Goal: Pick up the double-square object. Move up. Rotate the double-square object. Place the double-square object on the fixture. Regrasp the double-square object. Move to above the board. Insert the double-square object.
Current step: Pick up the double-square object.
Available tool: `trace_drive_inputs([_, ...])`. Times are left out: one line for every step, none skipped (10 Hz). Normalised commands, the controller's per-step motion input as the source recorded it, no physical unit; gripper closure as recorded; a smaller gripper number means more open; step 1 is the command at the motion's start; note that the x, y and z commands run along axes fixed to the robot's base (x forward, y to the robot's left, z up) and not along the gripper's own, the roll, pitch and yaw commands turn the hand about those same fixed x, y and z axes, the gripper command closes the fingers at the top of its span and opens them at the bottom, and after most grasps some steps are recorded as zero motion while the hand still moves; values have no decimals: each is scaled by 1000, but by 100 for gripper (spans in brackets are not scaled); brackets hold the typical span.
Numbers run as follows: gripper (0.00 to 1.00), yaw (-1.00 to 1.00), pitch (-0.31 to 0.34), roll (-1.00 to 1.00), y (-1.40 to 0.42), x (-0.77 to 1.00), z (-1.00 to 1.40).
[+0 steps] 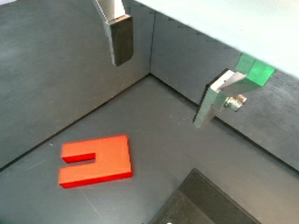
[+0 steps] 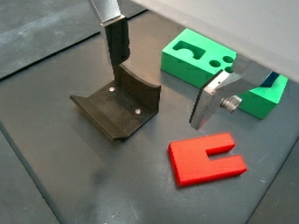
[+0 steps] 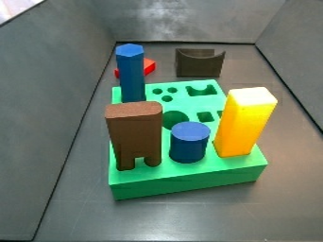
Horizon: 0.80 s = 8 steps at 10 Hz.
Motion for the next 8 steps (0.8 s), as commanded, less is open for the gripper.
trace_drive_inputs([0, -14, -43, 51, -11, -334, -117])
trace_drive_inputs([0, -466, 14, 171, -283, -283, -663])
trace_drive_inputs([0, -651, 4, 154, -334, -226, -734])
trace_drive_inputs([0, -717, 0, 109, -374, -77, -869])
trace_drive_inputs([0, -766, 0, 119, -389, 0, -914])
trace_drive_inputs([0, -731, -13, 164, -303, 0, -854])
trace_drive_inputs([0, -569, -23, 209, -103, 0, -846])
trace_drive_inputs([0, -391, -11, 247, 0, 0, -817])
